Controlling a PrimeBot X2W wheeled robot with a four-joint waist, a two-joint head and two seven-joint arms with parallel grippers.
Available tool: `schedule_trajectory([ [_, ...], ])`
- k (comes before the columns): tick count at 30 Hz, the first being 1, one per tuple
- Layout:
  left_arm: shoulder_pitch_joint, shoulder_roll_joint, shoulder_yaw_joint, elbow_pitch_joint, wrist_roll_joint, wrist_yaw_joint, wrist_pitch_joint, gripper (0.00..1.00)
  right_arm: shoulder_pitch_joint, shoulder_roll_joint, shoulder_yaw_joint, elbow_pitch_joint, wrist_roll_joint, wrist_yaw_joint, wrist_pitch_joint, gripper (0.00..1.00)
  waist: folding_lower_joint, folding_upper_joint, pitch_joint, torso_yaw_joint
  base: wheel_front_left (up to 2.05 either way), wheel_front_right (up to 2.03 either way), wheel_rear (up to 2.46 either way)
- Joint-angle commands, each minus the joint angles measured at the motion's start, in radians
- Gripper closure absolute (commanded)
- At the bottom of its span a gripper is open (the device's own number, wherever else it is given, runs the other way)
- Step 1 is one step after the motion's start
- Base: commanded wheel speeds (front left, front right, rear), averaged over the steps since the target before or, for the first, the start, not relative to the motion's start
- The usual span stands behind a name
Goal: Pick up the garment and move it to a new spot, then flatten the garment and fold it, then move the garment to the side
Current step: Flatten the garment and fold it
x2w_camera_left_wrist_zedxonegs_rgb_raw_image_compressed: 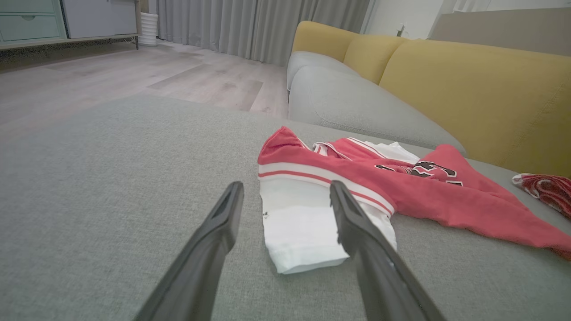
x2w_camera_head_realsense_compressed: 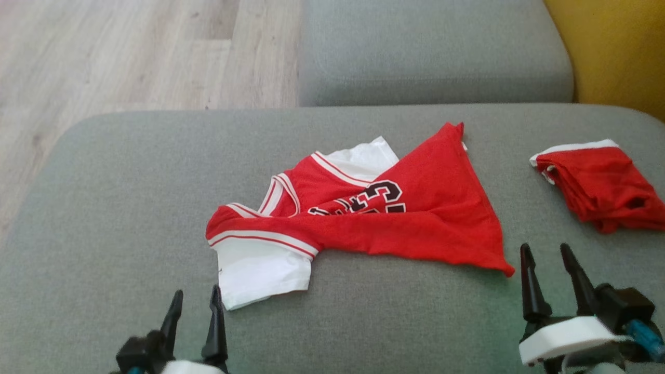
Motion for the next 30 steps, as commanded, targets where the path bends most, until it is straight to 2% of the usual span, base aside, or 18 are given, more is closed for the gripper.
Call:
schedule_trajectory([
  [1,-0.019,0.002,0.03,-0.042,0.003,0.011,-0.011,0.0,-0.017,-0.006,0.031,-0.023,0.011,0.007,-0.016,0.0,0.0002,-0.0001,-0.014,0.006,0.0,0.0,0.0],
  [21,0.04,0.03,0.012,-0.149,0.004,0.049,0.034,0.0,-0.005,-0.006,0.093,0.029,0.02,0.007,-0.026,0.0,0.0002,-0.0001,-0.039,0.009,0.0,0.0,0.0],
  [30,0.0,0.033,-0.009,-0.112,-0.005,0.036,0.085,0.0,-0.016,-0.006,0.102,0.039,0.019,0.007,-0.027,0.0,0.0002,-0.0001,-0.013,0.0,0.0,0.0,0.0],
])
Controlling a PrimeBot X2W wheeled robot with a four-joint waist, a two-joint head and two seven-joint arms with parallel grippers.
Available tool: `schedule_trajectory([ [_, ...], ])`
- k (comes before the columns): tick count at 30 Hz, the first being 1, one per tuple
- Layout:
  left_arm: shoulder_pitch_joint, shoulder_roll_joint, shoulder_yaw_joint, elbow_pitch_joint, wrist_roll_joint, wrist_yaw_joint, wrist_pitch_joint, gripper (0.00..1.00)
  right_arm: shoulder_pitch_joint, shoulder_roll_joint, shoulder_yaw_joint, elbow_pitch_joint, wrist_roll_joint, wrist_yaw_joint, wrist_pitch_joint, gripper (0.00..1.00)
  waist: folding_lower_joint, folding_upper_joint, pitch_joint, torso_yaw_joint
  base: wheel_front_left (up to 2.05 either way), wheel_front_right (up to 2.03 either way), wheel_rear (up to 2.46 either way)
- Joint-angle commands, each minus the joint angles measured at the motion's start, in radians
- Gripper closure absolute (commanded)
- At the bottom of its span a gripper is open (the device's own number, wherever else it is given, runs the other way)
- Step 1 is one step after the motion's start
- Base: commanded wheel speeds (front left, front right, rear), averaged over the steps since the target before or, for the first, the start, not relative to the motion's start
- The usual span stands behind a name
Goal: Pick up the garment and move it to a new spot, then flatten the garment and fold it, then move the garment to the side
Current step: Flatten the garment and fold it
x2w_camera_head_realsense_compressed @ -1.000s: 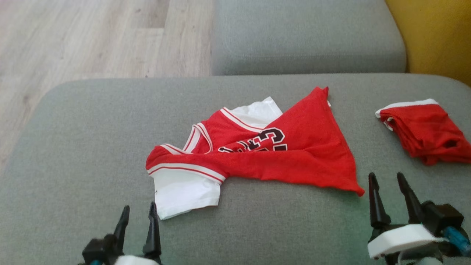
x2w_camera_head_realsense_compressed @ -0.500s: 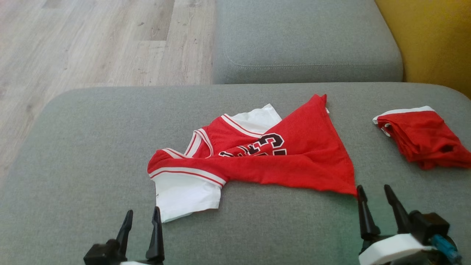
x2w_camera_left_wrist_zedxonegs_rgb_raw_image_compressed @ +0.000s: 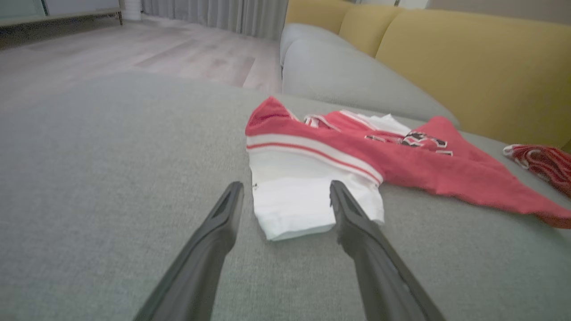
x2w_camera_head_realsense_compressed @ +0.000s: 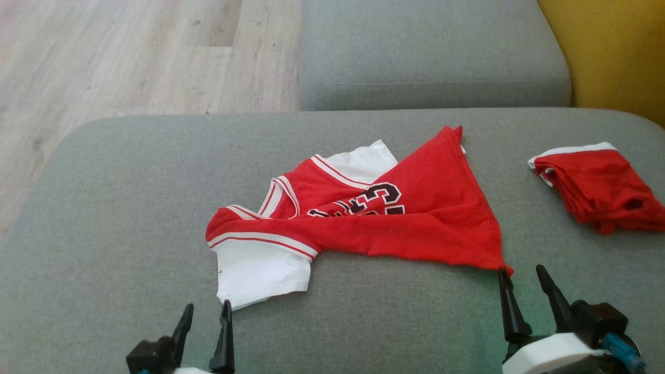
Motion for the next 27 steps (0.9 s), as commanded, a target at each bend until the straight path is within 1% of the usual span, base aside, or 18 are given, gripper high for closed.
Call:
schedule_trajectory([
  [1,-0.062,0.008,0.028,-0.016,-0.004,-0.006,0.001,0.0,-0.046,-0.006,0.027,-0.028,-0.001,0.007,-0.01,0.0,0.0,-0.0001,0.007,-0.005,0.0,0.0,0.0],
  [4,-0.09,-0.005,0.031,0.043,-0.031,-0.015,0.033,0.0,-0.053,-0.006,0.032,-0.027,-0.011,0.007,-0.006,0.0,0.0,-0.0001,0.025,-0.018,0.0,0.0,0.0],
  [7,-0.123,-0.024,0.043,0.11,-0.074,-0.035,0.059,0.0,-0.059,-0.006,0.04,-0.028,-0.018,0.007,0.001,0.0,0.0,-0.0001,0.042,-0.033,0.0,0.0,0.0],
  [9,-0.16,-0.025,0.044,0.169,-0.082,-0.049,0.066,0.0,-0.063,-0.006,0.045,-0.03,-0.026,0.007,0.008,0.0,0.0,-0.0001,0.06,-0.052,0.0,0.0,0.0],
  [15,-0.216,-0.046,0.068,0.302,-0.121,-0.055,0.075,0.0,-0.074,-0.006,0.047,-0.037,-0.042,0.007,0.02,0.0,0.0,-0.0001,0.096,-0.092,0.0,0.0,0.0],
  [20,-0.247,-0.058,0.07,0.367,-0.133,-0.069,0.063,0.0,-0.084,-0.006,0.045,-0.041,-0.049,0.007,0.022,0.0,0.0,-0.0001,0.116,-0.104,0.0,0.0,0.0],
  [27,-0.288,-0.078,0.059,0.426,-0.138,-0.092,0.05,0.0,-0.104,-0.006,0.041,-0.028,-0.056,0.007,0.023,0.0,0.0,-0.0001,0.128,-0.099,0.0,0.0,0.0],
])
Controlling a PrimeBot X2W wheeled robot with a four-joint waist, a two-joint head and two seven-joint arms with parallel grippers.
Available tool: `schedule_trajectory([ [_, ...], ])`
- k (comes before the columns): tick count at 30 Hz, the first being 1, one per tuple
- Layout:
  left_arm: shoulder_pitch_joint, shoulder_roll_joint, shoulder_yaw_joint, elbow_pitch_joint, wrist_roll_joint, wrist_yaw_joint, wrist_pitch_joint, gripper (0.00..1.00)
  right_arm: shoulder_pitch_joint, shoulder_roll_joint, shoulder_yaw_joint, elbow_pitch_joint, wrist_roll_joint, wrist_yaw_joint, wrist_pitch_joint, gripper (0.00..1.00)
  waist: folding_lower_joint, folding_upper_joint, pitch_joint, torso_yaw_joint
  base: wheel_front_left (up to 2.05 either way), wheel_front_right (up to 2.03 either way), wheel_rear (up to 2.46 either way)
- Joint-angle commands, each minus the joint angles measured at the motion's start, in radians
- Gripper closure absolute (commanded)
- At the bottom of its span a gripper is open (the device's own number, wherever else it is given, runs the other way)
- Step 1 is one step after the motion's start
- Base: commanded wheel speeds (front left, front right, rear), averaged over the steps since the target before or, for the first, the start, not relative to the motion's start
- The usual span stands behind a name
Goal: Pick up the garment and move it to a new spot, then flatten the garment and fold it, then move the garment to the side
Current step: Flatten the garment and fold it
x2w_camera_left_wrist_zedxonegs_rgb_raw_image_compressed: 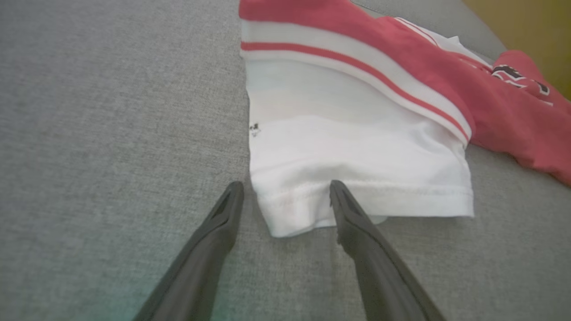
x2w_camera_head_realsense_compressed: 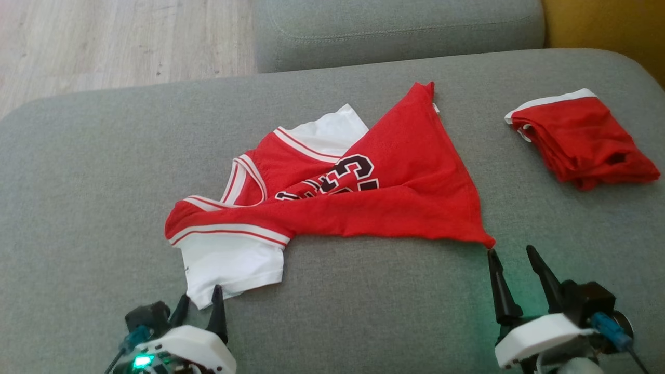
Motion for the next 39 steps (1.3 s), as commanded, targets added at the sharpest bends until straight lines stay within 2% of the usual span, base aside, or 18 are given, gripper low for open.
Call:
schedule_trajectory([
  [1,-0.047,0.001,0.024,-0.002,-0.007,-0.008,-0.009,0.12,-0.055,-0.006,0.021,-0.025,-0.011,0.007,0.0,0.0,-0.0001,-0.0001,0.003,0.003,0.0,0.0,0.0],
  [2,-0.052,-0.002,0.022,0.005,-0.007,-0.011,-0.01,0.53,-0.062,-0.006,0.022,-0.021,-0.013,0.007,0.001,0.0,-0.0001,-0.0001,0.004,0.005,0.0,0.0,0.0],
  [3,-0.056,-0.004,0.019,0.012,-0.008,-0.013,-0.01,0.71,-0.07,-0.006,0.022,-0.015,-0.014,0.007,0.003,0.0,-0.0001,-0.0001,0.005,0.006,0.0,0.0,0.0],
  [4,-0.06,-0.006,0.018,0.019,-0.008,-0.015,-0.012,0.95,-0.079,-0.006,0.017,-0.007,-0.017,0.007,0.007,0.0,-0.0001,-0.0001,0.006,0.006,0.0,0.0,0.0],
  [5,-0.064,-0.008,0.017,0.024,-0.008,-0.018,-0.015,1.0,-0.09,-0.006,0.009,0.005,-0.018,0.007,0.013,0.0,-0.0001,-0.0001,0.007,0.008,0.0,0.0,0.0],
  [14,-0.075,-0.013,0.014,0.02,0.0,-0.025,-0.075,1.0,-0.224,-0.006,-0.042,0.164,-0.018,0.007,0.058,0.0,-0.0001,-0.0001,0.02,0.043,0.0,0.0,0.0],
  [16,-0.072,-0.012,0.011,0.001,0.004,-0.024,-0.089,1.0,-0.266,-0.006,-0.057,0.254,-0.046,0.007,0.083,0.0,-0.0001,-0.0001,0.028,0.063,0.0,0.0,0.0],
  [24,-0.053,-0.003,0.008,-0.065,0.012,-0.01,-0.102,1.0,-0.328,-0.006,-0.039,0.424,-0.076,0.007,0.133,0.0,-0.0001,-0.0001,0.039,0.091,0.0,0.0,0.0],
  [25,-0.05,0.0,0.007,-0.075,0.013,-0.007,-0.102,1.0,-0.333,-0.006,-0.037,0.441,-0.077,0.007,0.14,0.1,-0.0001,-0.0001,0.039,0.092,0.0,0.0,0.0],
  [26,-0.047,0.003,0.007,-0.084,0.015,-0.004,-0.103,1.0,-0.338,-0.006,-0.033,0.456,-0.076,0.007,0.147,0.4,-0.0001,-0.0001,0.039,0.094,0.0,0.0,0.0],
  [28,-0.042,0.008,0.007,-0.103,0.016,0.002,-0.102,1.0,-0.348,-0.006,-0.023,0.477,-0.066,0.007,0.149,0.71,-0.0001,-0.0001,0.039,0.094,0.0,0.0,0.0],
  [29,-0.039,0.011,0.008,-0.112,0.016,0.005,-0.103,1.0,-0.352,-0.006,-0.017,0.487,-0.059,0.007,0.15,0.78,-0.0001,-0.0001,0.038,0.093,0.0,0.0,0.0],
  [30,-0.036,0.014,0.009,-0.121,0.017,0.008,-0.102,1.0,-0.356,-0.006,-0.013,0.497,-0.051,0.007,0.15,1.0,-0.0001,-0.0001,0.036,0.092,0.0,0.0,0.0],
  [39,-0.033,0.048,0.014,-0.227,0.041,0.028,-0.119,1.0,-0.392,-0.006,0.037,0.519,0.078,0.007,0.076,1.0,-0.0001,-0.0001,-0.013,0.076,0.0,0.0,0.0],
])
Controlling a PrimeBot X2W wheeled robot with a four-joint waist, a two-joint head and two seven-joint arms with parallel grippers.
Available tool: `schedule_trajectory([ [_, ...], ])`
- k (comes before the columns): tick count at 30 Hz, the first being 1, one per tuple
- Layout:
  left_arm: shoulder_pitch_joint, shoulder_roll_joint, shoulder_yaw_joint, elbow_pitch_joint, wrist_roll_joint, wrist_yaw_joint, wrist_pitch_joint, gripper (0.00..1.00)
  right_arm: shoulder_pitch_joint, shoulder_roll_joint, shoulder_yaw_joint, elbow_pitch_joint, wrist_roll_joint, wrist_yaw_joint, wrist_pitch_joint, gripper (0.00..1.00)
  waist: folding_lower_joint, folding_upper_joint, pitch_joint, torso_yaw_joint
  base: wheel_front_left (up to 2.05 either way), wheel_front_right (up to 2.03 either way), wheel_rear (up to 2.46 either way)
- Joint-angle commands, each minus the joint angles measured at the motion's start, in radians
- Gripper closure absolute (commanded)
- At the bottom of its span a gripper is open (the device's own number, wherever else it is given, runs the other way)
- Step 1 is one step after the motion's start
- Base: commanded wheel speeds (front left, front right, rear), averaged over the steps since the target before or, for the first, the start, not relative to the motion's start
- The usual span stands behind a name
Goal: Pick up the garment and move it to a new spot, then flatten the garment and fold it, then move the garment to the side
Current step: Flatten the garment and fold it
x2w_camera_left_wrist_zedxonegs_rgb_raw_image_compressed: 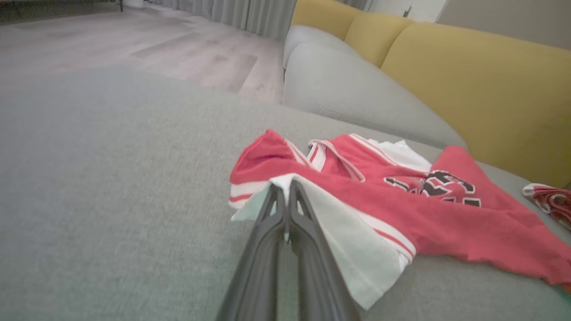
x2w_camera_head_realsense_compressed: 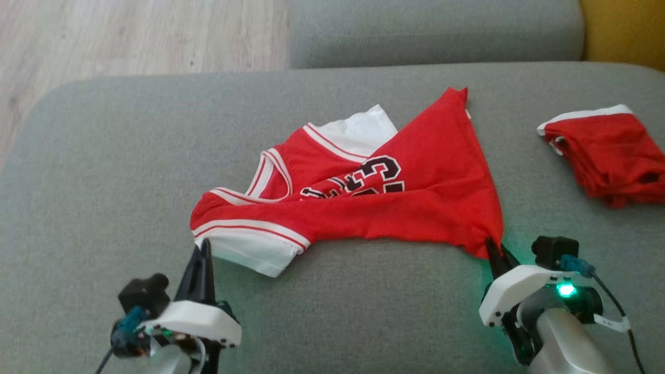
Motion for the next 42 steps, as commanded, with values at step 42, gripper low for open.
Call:
schedule_trajectory([
  [42,-0.691,0.339,0.125,-0.613,0.096,-0.028,0.367,1.0,-0.279,-0.088,-0.083,-0.921,-0.019,0.007,0.35,1.0,0.0,0.0,0.134,-0.067,0.0,0.0,0.0],
])
